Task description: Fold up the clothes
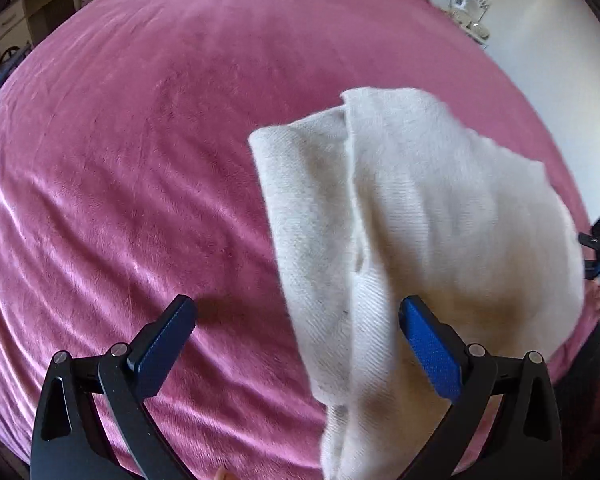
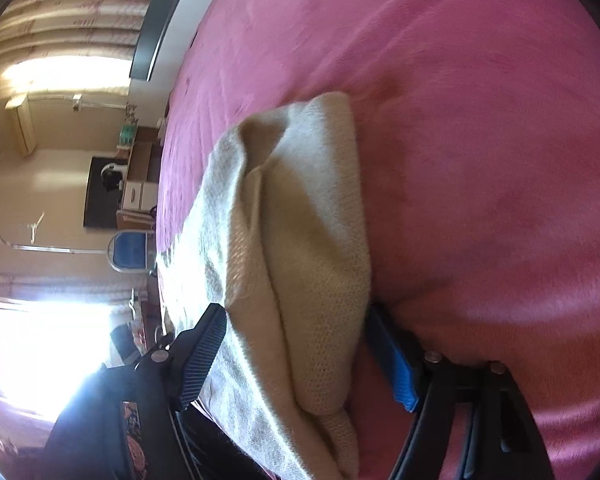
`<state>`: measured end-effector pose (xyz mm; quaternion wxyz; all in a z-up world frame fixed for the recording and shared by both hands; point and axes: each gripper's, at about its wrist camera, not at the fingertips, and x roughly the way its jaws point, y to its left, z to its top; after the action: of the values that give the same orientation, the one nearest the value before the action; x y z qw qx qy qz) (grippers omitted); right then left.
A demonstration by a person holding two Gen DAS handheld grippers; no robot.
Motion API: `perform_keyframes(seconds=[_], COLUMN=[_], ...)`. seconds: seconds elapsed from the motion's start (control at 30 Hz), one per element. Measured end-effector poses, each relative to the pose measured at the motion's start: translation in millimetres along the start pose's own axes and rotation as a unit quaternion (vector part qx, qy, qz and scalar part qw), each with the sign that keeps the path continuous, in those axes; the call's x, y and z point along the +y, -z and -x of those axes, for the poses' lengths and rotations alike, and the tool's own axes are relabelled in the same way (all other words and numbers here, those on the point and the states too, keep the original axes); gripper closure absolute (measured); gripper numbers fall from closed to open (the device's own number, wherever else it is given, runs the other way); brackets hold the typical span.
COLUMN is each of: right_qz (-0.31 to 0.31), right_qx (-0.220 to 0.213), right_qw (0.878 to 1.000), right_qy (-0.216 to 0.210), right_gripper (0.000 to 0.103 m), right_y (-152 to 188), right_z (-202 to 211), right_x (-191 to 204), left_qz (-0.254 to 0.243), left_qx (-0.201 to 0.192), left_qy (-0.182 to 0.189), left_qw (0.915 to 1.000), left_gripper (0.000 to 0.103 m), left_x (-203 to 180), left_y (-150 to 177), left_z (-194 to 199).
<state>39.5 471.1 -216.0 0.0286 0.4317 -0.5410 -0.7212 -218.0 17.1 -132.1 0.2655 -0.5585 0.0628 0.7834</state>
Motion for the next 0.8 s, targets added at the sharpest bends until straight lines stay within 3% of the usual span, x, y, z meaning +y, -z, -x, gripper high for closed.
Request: perform_keyframes(seconds=[0.1,0.23,0.6,0.8], right_qz=[0.009,0.021,0.045,0.031], right_qx=[0.008,0.017,0.043,0.048], right_qw=[1.0,1.0,0.998,0.998], right_qy=[-0.004,-0.008,0.014,0.035], right_gripper=[0.027,0.026,0.026,0.033], right_y=[2,2,0,-3], right_z=[-3,-8,-12,-13], right_x=[4,6,16,22], left_qz=[0.011,-0.033,-0.072,-0.061], left_qx=[0.001,0.001,-0.048,-0.012], left_qy=[0.019,0.02,0.028,0.036], left_qw=[0.9997,0.9992,0.9959,0.9974], left_gripper=[0.0,0.0,0.0,0.0], left_x=[2,-10,-18,-29], left_y=[2,7,28,28], left_z=[-2,-9,-13,-15])
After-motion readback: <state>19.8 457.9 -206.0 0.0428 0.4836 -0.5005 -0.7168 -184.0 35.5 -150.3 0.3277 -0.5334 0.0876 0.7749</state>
